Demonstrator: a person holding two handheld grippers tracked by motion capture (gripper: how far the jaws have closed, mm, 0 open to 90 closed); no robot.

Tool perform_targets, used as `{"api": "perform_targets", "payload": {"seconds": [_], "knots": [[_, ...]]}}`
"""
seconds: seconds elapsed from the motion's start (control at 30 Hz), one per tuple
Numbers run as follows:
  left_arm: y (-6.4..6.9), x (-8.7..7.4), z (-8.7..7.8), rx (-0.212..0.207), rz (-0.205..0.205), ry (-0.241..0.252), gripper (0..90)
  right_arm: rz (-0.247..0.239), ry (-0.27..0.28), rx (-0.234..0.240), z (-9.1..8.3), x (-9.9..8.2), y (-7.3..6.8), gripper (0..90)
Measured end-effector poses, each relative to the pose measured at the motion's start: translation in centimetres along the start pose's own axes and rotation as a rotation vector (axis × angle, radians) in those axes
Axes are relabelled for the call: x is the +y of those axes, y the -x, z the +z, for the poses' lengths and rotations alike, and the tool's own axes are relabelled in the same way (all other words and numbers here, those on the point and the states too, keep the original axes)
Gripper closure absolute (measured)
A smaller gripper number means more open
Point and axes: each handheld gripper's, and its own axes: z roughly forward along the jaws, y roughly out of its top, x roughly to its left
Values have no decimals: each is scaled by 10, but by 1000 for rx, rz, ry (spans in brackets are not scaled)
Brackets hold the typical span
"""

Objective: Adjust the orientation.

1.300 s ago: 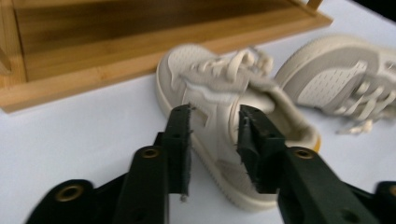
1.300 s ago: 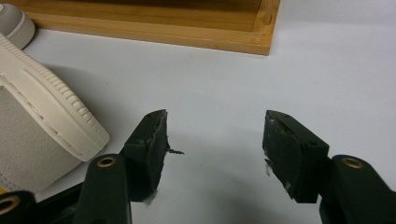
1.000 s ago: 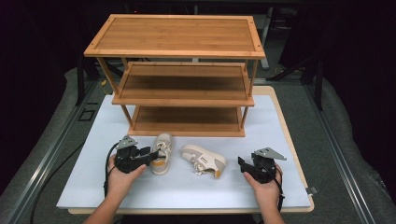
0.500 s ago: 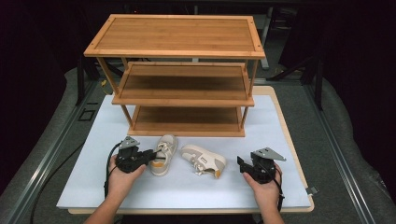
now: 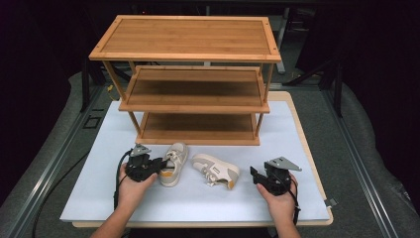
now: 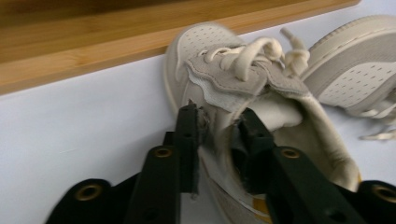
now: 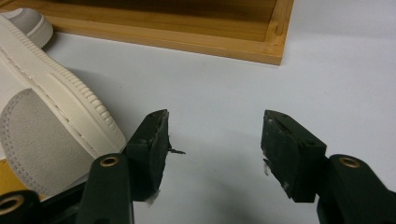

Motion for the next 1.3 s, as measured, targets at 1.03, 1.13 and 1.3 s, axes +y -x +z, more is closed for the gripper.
{"api": "perform_targets", "payload": {"seconds": [1.03,1.13,1.3], "knots": [[7,-30,-37,-49,15,8,669,-230,81,193,-2,12,-60,860],[4,-31,-37,-51,5,11,626,-176,75,189,4,15,-49,857],[4,-31,-36,-49,5,11,599,-117,81,195,13,22,-37,861]]}}
